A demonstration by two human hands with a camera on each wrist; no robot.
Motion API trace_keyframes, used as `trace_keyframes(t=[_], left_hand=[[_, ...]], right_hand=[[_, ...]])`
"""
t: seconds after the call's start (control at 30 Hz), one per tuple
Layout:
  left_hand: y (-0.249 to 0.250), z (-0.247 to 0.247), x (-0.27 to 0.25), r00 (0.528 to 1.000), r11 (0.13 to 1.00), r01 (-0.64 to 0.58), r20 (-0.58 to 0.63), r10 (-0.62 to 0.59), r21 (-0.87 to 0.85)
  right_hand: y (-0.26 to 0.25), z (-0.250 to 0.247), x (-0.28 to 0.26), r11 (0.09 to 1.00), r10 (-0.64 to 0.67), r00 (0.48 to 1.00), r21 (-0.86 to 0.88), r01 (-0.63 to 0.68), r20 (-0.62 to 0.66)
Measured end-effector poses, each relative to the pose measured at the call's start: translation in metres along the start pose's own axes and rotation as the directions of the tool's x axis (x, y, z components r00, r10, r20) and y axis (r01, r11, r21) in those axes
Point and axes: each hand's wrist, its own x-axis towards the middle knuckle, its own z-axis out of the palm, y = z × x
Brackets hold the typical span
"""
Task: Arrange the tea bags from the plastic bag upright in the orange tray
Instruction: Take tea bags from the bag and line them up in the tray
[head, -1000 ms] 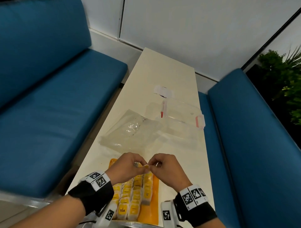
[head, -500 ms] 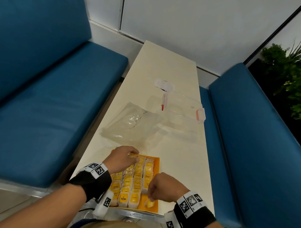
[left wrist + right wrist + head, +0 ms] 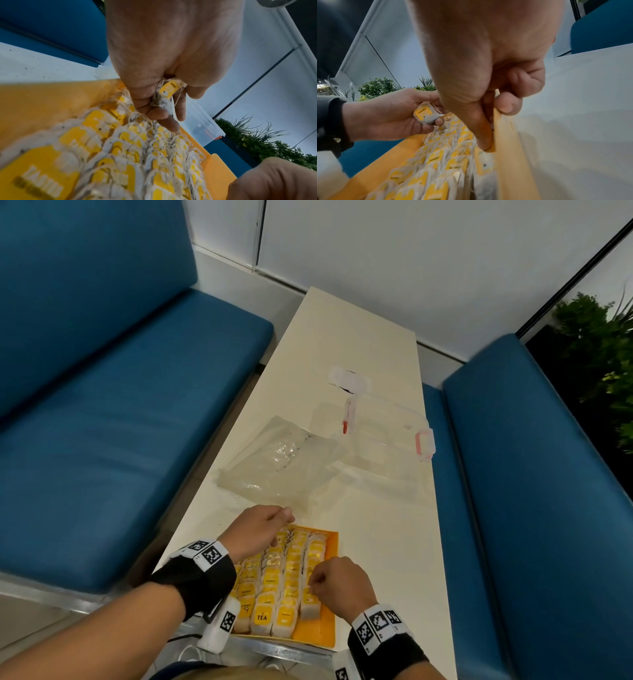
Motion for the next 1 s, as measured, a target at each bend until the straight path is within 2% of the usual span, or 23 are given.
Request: trace_keyframes(t=[0.17,0.27,0.37,0.43,0.5,0.6,0.7,0.87,0.93,1.0], left_hand=[[-0.004,-0.001,0.000,1.000,0.993,0.022,-0.004,-0.022,-0.112],[0.001,-0.003,-0.003,1.000,0.964,-0.001,-0.022,-0.005,-0.267],[0.014,-0.007,-0.009,0.998,0.900,0.019,0.060,0.008,-0.436],[0.023,-0.008,-0.014,0.989,0.876,0.055,0.146,0.019,-0.480],[0.031,-0.005,-0.017,0.978,0.859,0.095,0.207,0.014,-0.504],[0.042,0.000,-0.020,0.965,0.844,0.124,0.262,0.020,-0.521],[0.046,0.003,-0.021,0.966,0.840,0.130,0.259,0.013,-0.526],[0.040,-0.002,-0.021,0.957,0.834,0.143,0.289,0.021,-0.533],[0.037,-0.008,-0.022,0.949,0.808,0.140,0.309,0.054,-0.573],[0.033,-0.015,-0.024,0.950,0.804,0.094,0.294,0.103,-0.587]], right_hand=[[0.001,0.007,-0.003,1.000,0.000,0.999,-0.014,-0.001,-0.046],[-0.001,0.002,-0.007,0.998,-0.038,0.997,-0.059,0.035,-0.062],[-0.006,-0.019,-0.010,0.997,-0.054,0.987,-0.061,0.045,-0.154],[-0.013,-0.037,-0.010,0.994,-0.066,0.962,0.064,0.086,-0.265],[-0.024,-0.054,-0.008,0.942,-0.098,0.933,0.270,0.199,-0.345],[-0.045,-0.070,-0.010,0.830,-0.151,0.929,0.466,0.305,-0.339],[-0.055,-0.073,-0.009,0.815,-0.167,0.933,0.487,0.313,-0.319],[-0.051,-0.070,-0.003,0.789,-0.112,0.946,0.552,0.270,-0.303],[-0.048,-0.069,0.002,0.731,-0.059,0.952,0.636,0.246,-0.300],[-0.043,-0.071,0.004,0.631,-0.024,0.958,0.739,0.237,-0.287]])
